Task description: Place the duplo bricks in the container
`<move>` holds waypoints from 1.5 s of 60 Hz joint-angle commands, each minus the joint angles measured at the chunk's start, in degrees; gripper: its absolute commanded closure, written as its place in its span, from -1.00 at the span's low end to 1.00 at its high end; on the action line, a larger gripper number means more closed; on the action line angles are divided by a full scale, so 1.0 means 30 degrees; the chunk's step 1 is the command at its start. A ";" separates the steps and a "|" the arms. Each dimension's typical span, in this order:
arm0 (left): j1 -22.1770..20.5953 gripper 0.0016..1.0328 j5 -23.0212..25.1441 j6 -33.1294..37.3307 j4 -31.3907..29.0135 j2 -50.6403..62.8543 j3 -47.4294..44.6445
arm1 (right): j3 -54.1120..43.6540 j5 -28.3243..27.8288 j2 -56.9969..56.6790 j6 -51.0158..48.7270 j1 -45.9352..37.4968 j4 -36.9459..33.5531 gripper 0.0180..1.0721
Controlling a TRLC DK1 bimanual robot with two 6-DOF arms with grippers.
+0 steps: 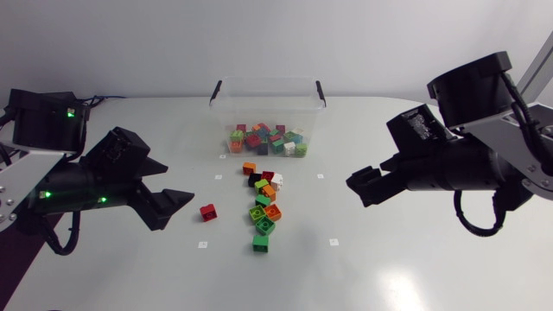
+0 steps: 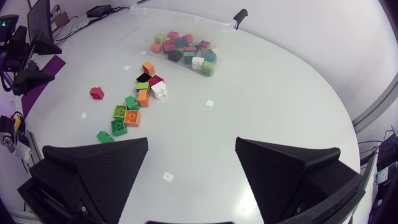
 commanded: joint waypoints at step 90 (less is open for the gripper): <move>0.0079 -0.86 -0.0084 0.7036 -0.1891 1.4639 0.6348 | 0.2746 -0.0644 0.7682 -0.2148 0.2389 0.1221 -0.93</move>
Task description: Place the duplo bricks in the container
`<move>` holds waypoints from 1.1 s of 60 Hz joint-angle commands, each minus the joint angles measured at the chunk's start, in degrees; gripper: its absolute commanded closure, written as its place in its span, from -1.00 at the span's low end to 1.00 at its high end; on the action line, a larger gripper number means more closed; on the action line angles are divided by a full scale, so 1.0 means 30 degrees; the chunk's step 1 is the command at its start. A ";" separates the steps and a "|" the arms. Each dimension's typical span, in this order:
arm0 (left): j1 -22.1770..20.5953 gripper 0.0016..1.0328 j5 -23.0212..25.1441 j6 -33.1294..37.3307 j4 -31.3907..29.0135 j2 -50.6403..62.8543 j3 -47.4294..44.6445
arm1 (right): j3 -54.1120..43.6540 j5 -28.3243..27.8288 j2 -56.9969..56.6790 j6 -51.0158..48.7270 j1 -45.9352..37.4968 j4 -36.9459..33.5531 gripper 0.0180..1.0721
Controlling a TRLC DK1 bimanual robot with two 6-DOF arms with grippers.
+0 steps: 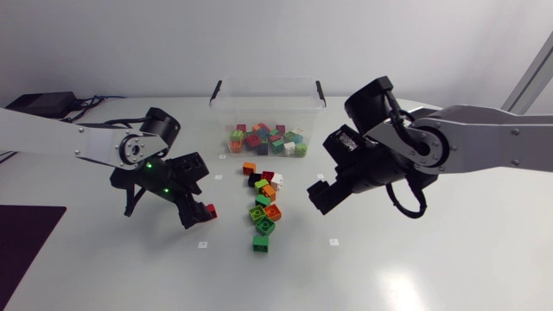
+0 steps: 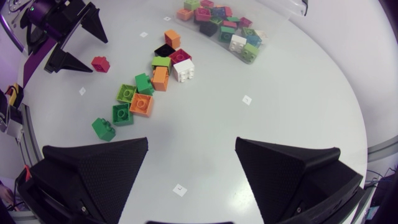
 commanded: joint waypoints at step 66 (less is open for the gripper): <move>-0.0278 0.55 -0.0339 0.1995 -0.2310 0.1073 -0.0220 | 0.1945 -0.0852 0.5727 -0.4039 0.6574 -0.0179 -0.78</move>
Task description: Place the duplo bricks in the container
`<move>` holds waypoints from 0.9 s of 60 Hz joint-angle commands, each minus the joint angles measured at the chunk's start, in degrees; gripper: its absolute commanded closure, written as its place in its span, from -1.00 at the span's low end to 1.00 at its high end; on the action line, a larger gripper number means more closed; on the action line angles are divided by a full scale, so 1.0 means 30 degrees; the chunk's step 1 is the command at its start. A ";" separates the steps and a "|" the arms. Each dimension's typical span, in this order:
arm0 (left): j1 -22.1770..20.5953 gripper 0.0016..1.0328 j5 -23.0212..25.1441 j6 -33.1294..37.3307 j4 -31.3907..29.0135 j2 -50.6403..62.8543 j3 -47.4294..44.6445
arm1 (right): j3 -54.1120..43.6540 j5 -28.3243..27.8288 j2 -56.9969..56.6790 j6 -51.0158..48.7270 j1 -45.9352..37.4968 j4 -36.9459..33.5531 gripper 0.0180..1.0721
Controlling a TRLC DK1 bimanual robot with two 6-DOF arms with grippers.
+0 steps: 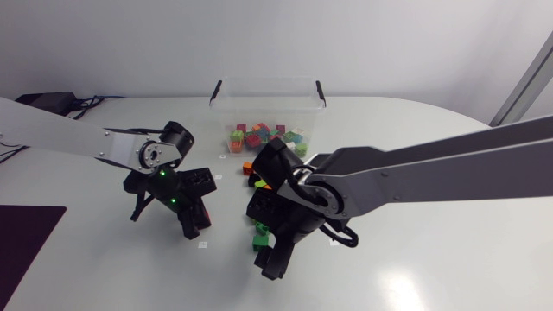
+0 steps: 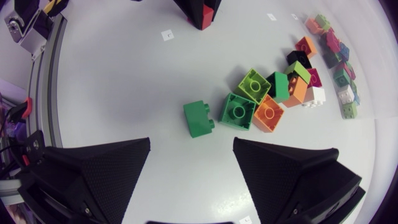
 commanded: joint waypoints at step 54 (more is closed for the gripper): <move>0.1572 0.55 0.1323 -0.0232 -0.1946 -0.5898 0.1232 | 0.2803 0.0695 0.4069 -0.1435 0.0616 -0.1147 0.51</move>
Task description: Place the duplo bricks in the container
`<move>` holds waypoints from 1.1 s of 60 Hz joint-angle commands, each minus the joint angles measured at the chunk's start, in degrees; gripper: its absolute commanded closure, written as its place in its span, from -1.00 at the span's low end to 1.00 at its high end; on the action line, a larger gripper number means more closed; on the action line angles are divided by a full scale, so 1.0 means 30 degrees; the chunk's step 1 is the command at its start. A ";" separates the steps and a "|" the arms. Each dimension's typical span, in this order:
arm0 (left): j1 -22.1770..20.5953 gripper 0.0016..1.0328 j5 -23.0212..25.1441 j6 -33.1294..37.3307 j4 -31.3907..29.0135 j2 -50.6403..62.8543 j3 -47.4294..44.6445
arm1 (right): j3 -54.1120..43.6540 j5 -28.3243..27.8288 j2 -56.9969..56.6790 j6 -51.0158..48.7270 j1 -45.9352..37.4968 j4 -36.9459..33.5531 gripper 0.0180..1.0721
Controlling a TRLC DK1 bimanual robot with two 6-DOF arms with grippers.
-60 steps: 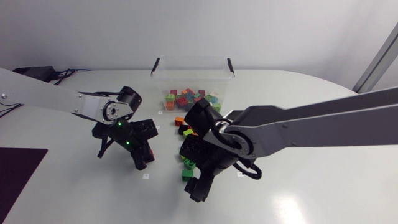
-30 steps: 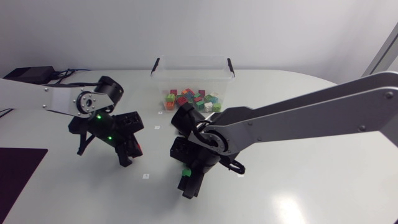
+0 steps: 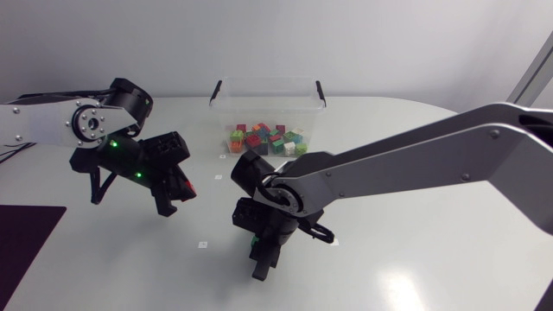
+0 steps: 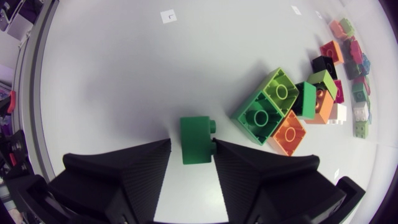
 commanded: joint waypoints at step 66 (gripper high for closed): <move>-0.0881 0.51 0.1138 -0.8792 0.5076 0.8685 1.4666 | 0.2128 -0.1960 -0.4350 0.0675 -0.5218 -0.0881 0.81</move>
